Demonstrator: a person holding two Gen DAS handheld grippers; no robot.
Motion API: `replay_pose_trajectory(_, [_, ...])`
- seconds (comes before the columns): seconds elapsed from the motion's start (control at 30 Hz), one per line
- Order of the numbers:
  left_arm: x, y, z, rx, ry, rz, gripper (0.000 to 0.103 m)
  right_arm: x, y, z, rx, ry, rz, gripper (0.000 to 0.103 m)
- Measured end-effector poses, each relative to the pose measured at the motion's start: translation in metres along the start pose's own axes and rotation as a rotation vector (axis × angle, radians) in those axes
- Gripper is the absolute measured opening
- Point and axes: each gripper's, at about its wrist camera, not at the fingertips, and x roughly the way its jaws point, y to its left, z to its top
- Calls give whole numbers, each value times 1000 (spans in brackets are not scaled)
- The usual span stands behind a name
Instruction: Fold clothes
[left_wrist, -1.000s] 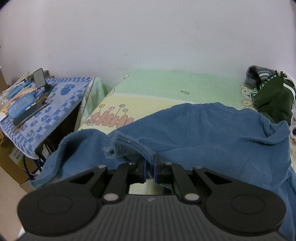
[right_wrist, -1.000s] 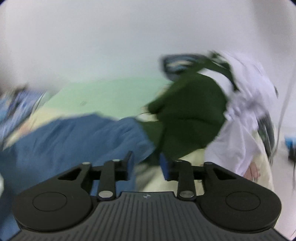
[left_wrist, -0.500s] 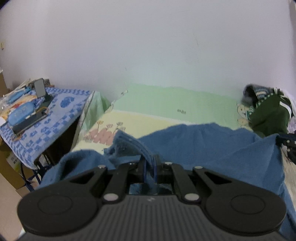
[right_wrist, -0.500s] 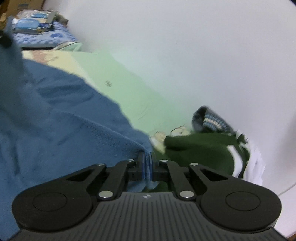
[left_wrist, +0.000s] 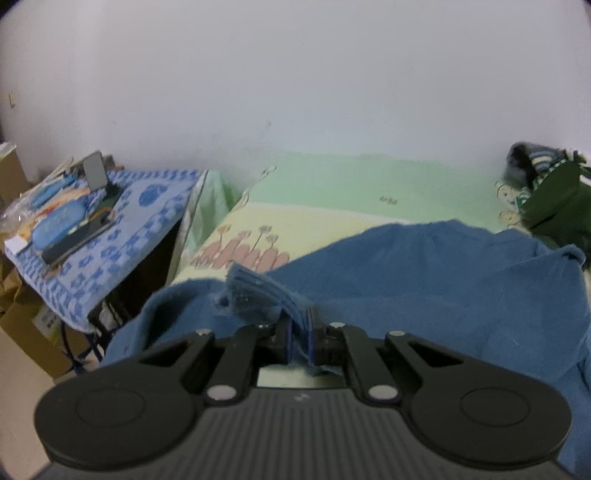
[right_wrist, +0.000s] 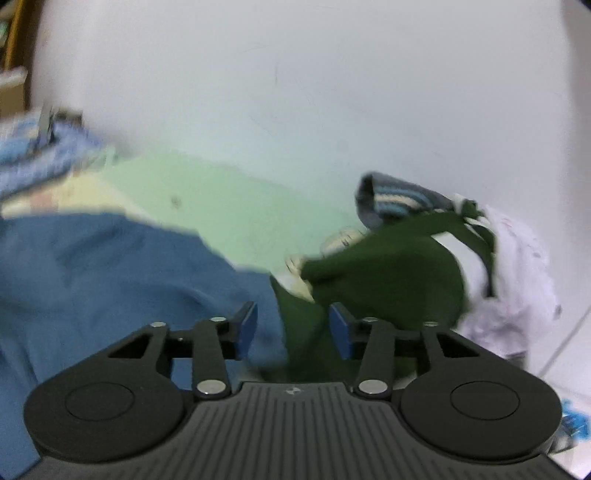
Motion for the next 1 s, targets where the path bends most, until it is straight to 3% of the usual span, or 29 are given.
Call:
replay_pose_trajectory(0.13, [3,-2,1,5,11,0,5,4,8,-17,-114,72,41,41])
replay_pose_trajectory(0.3, [0,-8,8,15,3,-2,5,24,35,-16,-239,32,-24,41])
replay_pose_trajectory(0.37, [-2,-9,9,15,1,-2,5,27,31,-7,-235,13,6,26])
replay_pose_trajectory(0.4, [-4,-9,9,18,-2,0,6,28,30,-3,-233,4,21,6])
replay_pose_trajectory(0.47, [-7,-9,9,17,-9,3,7,28,25,7,-232,-14,51,5])
replay_pose_trajectory(0.57, [-11,-6,8,-1,-12,-1,7,34,18,21,-254,-10,17,4])
replay_pose_trajectory(0.67, [-10,-4,8,-3,-15,13,8,65,12,19,-193,122,8,7])
replay_pose_trajectory(0.73, [-9,-4,8,-1,-15,17,8,88,14,11,-203,199,-57,37])
replay_pose_trajectory(0.8, [-9,-4,9,1,-14,21,9,88,9,5,-186,202,-115,49])
replay_pose_trajectory(0.9, [-8,-3,9,-2,-29,14,10,76,-4,0,-126,202,-153,52])
replay_pose_trajectory(1.0, [-5,-2,12,-7,-36,18,10,58,-16,-5,-80,198,-217,48])
